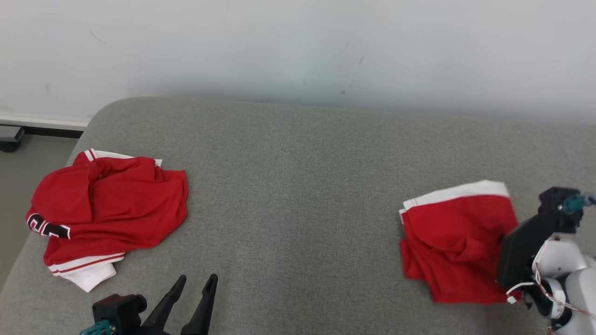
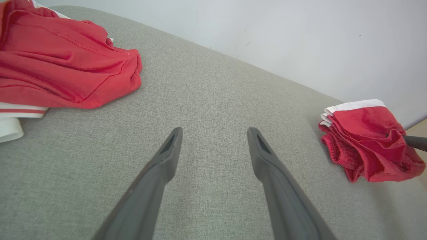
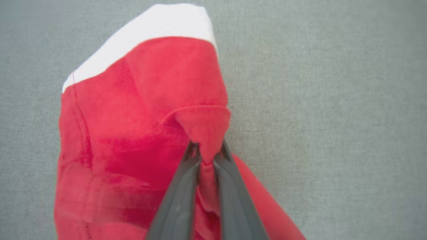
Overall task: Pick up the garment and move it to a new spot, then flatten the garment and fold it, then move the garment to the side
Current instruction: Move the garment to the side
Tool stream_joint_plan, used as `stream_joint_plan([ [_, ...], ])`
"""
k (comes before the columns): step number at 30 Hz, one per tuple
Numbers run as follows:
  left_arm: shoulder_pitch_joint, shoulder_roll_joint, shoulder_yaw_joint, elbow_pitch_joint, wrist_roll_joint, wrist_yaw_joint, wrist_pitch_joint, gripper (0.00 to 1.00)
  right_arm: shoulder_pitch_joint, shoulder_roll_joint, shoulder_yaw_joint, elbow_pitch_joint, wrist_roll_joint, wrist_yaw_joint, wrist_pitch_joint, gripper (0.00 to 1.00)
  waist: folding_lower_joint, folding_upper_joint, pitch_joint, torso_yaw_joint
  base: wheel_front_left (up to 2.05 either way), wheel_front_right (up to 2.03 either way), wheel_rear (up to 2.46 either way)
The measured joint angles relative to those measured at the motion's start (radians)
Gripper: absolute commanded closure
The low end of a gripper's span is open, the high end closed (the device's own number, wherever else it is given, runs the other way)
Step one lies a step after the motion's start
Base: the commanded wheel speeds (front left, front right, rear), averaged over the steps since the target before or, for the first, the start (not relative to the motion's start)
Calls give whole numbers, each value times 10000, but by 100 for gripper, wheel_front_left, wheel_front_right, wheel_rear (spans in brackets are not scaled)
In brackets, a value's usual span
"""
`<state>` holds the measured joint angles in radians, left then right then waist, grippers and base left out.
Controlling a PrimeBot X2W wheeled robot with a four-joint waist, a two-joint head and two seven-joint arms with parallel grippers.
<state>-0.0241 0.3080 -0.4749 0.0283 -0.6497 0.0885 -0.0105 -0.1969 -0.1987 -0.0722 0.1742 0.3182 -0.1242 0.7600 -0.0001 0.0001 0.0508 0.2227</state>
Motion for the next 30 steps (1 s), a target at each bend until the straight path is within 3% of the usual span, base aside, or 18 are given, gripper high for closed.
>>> stream_joint_plan([
  [7,210,-19,13,12,-25,6,-8,0,-122,-809,-272,-872,-579,-2,255,100,0,0,-124,-137,0,0,0],
  [14,214,19,81,-105,-35,8,-36,0,304,-1057,-456,-1292,-848,-2,694,100,0,-1,-60,-208,0,0,0],
  [20,212,98,155,-182,-36,52,-36,0,159,-1847,-1273,-779,-915,-4,867,100,0,-1,155,-331,0,0,0],
  [30,110,171,121,-479,-6,19,-17,0,-816,-2468,-1429,-71,-830,173,872,100,1,0,701,-476,0,0,0],
])
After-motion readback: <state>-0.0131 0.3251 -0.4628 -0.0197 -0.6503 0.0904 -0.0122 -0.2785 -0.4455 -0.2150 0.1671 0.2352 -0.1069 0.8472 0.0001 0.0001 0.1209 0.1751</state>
